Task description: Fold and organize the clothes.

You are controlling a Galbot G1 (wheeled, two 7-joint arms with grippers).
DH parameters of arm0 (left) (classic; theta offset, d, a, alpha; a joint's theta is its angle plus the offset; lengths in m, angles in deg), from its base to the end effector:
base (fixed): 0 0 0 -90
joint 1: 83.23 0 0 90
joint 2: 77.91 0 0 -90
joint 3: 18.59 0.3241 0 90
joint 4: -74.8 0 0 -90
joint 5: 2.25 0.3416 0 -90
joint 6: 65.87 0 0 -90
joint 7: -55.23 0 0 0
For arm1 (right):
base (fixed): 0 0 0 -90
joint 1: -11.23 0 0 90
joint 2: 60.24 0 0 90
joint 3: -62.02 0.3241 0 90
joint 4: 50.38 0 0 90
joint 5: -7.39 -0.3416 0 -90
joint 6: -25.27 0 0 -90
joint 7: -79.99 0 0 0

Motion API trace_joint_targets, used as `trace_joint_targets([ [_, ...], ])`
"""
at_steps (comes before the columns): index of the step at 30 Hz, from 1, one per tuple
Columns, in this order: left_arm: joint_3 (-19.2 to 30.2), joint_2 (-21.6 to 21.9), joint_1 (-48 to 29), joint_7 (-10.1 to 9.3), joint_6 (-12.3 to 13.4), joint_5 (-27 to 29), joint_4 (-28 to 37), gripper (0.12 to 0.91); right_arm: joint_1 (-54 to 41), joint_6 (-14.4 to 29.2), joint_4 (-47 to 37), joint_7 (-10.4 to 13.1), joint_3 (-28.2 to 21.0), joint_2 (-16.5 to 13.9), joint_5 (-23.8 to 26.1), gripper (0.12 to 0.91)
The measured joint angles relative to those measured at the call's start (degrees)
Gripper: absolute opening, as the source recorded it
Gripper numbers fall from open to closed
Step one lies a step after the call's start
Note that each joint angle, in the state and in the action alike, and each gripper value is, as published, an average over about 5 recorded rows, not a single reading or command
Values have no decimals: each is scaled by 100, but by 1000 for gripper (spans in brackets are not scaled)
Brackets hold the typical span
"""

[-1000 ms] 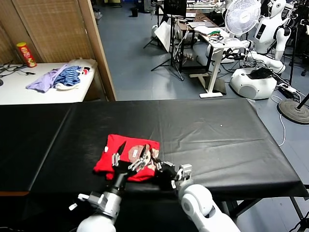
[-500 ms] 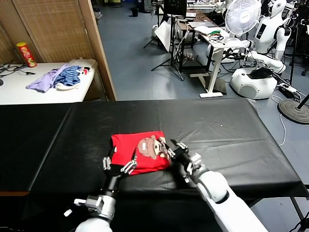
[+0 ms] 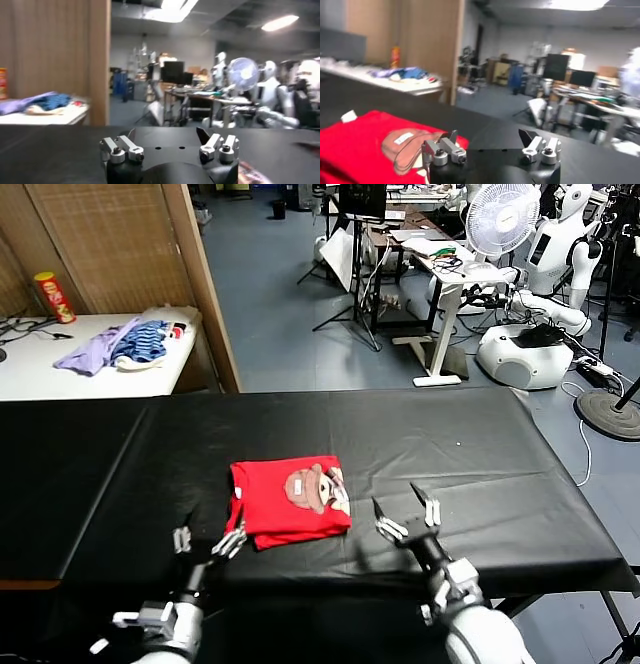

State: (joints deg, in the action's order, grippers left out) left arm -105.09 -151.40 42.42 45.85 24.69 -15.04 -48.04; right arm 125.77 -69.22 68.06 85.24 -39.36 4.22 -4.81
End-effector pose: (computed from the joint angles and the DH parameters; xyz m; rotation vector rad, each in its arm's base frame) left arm 0.1523 0.0227 -0.2792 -0.0621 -3.0688 0.0206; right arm 0.1968 -0.0161 -0.2780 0.4205 -3.0184 0.1803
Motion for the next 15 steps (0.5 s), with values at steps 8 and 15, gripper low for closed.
trace_joint_targets([
  [8, -523, 315, 953, -96, 31, -273, -274, 798, 1322, 155, 708, 557, 316, 40, 181, 798],
  [15, -988, 353, 1823, 43, -224, -513, -505, 798, 2139, -78, 1172, 866, 298, 115, 363, 798],
])
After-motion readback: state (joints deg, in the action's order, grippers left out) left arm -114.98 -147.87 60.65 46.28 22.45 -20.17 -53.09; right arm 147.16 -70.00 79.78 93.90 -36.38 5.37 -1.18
